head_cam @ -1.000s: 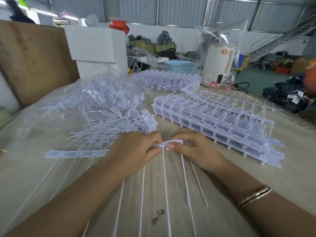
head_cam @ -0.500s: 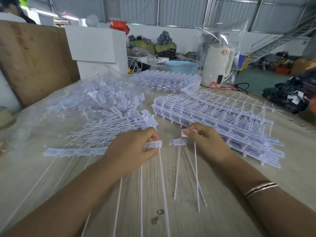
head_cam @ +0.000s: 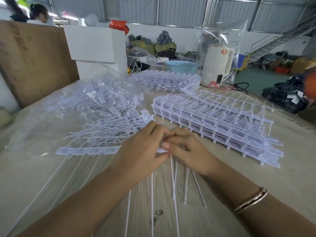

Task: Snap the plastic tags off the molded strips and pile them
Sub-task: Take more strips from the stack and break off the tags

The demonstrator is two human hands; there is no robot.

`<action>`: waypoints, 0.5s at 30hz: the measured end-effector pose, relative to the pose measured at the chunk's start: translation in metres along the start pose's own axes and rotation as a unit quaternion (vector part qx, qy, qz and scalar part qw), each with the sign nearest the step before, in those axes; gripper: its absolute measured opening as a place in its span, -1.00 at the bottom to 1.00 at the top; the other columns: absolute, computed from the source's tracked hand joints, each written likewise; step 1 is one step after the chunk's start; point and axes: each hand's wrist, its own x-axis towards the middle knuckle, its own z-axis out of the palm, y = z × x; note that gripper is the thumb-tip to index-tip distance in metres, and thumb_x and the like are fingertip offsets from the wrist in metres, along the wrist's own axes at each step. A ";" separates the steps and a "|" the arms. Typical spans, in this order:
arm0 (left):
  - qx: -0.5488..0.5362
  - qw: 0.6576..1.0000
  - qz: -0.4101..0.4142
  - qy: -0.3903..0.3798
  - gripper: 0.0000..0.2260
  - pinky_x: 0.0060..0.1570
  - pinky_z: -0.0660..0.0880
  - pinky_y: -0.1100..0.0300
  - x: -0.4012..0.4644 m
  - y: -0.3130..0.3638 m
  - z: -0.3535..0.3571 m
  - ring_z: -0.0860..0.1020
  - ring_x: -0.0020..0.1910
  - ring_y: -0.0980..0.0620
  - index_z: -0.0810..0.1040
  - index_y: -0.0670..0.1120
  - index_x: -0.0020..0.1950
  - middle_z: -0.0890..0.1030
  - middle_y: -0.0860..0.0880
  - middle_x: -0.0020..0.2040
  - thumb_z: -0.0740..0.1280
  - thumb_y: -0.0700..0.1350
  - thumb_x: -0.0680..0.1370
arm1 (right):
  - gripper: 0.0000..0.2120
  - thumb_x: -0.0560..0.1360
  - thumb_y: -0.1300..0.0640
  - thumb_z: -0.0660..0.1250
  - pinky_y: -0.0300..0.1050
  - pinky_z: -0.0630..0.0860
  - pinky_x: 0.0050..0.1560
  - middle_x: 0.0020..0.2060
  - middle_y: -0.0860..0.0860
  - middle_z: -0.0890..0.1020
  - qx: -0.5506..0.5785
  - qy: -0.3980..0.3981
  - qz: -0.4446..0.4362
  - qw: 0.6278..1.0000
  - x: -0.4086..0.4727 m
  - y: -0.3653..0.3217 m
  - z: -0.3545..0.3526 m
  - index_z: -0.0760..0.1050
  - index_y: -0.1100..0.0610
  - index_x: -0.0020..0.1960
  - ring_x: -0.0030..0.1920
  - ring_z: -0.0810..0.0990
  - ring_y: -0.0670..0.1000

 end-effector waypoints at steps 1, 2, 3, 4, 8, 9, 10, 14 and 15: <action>-0.009 1.000 0.007 0.001 -0.73 -0.24 0.51 0.05 0.000 0.000 0.000 0.53 -0.12 0.03 0.49 -0.08 0.09 0.48 0.03 0.00 0.33 0.00 0.46 | -0.74 0.50 -0.01 0.33 -0.03 0.33 0.22 -0.09 -0.01 0.60 0.017 -0.026 0.003 1.000 0.001 -0.001 0.003 0.67 0.16 -0.12 0.06 0.51 0.03; -0.020 1.000 0.012 -0.004 -0.75 -0.21 0.50 0.07 0.000 0.000 -0.001 0.52 -0.11 0.04 0.49 -0.08 0.08 0.49 0.04 -0.02 0.33 0.01 0.46 | -0.81 0.51 0.09 0.36 0.04 0.34 0.22 -0.11 0.00 0.60 0.048 -0.037 0.011 0.998 0.002 -0.001 0.002 0.66 0.19 -0.14 0.06 0.51 0.05; -0.032 0.999 0.012 -0.014 -0.75 -0.17 0.48 0.09 -0.001 -0.001 -0.002 0.51 -0.09 0.06 0.49 -0.06 0.08 0.51 0.06 -0.03 0.34 0.03 0.47 | -0.85 0.50 0.18 0.35 0.03 0.36 0.20 -0.14 0.01 0.59 0.086 -0.036 0.022 0.995 0.003 -0.001 0.000 0.65 0.23 -0.16 0.03 0.52 0.02; -0.048 0.999 0.005 -0.023 -0.75 -0.13 0.47 0.09 -0.001 -0.003 -0.003 0.51 -0.08 0.07 0.48 -0.04 0.08 0.52 0.09 -0.03 0.34 0.04 0.47 | -0.87 0.49 0.26 0.34 -0.07 0.37 0.14 -0.18 0.01 0.58 0.123 -0.028 0.037 0.991 0.003 0.000 -0.004 0.63 0.25 -0.17 -0.04 0.53 -0.05; -0.066 0.997 -0.024 -0.043 -0.78 -0.14 0.48 0.02 -0.003 -0.014 -0.007 0.53 -0.11 0.06 0.46 0.03 0.08 0.55 0.13 -0.04 0.28 -0.02 0.44 | -0.85 0.48 0.31 0.31 -0.32 0.34 -0.08 -0.26 -0.01 0.54 0.205 -0.003 0.096 0.974 0.001 0.002 -0.014 0.60 0.20 -0.23 -0.20 0.49 -0.14; -0.059 0.997 -0.024 -0.048 -0.78 -0.13 0.48 0.01 -0.003 -0.015 -0.007 0.52 -0.10 0.05 0.45 0.03 0.09 0.55 0.12 -0.02 0.30 -0.05 0.45 | -0.85 0.49 0.30 0.31 -0.33 0.34 -0.09 -0.25 0.00 0.54 0.202 0.001 0.105 0.974 0.001 0.003 -0.013 0.60 0.18 -0.23 -0.20 0.48 -0.14; -0.050 0.997 -0.024 -0.050 -0.79 -0.13 0.48 0.01 -0.003 -0.015 -0.005 0.52 -0.09 0.05 0.44 0.03 0.09 0.55 0.11 -0.01 0.31 -0.07 0.46 | -0.85 0.49 0.28 0.32 -0.34 0.34 -0.09 -0.24 0.01 0.54 0.193 0.002 0.109 0.975 0.001 0.003 -0.013 0.59 0.16 -0.23 -0.20 0.48 -0.14; -0.031 0.998 -0.036 -0.042 -0.84 -0.17 0.46 0.06 0.000 -0.020 0.001 0.53 -0.15 0.05 0.49 0.01 0.07 0.60 0.07 -0.07 0.33 -0.03 0.51 | -0.89 0.49 0.26 0.33 -0.40 0.34 -0.11 -0.23 0.09 0.58 0.136 -0.007 0.081 0.987 0.002 0.002 -0.010 0.60 0.19 -0.18 -0.23 0.49 -0.15; -0.032 0.998 -0.037 -0.040 -0.83 -0.20 0.44 0.09 0.000 -0.022 0.002 0.52 -0.19 0.07 0.52 0.00 0.08 0.62 0.06 -0.09 0.33 -0.01 0.52 | -0.91 0.49 0.26 0.34 -0.41 0.34 -0.11 -0.22 0.12 0.58 0.117 -0.006 0.067 0.991 0.002 0.003 -0.010 0.60 0.19 -0.16 -0.22 0.49 -0.15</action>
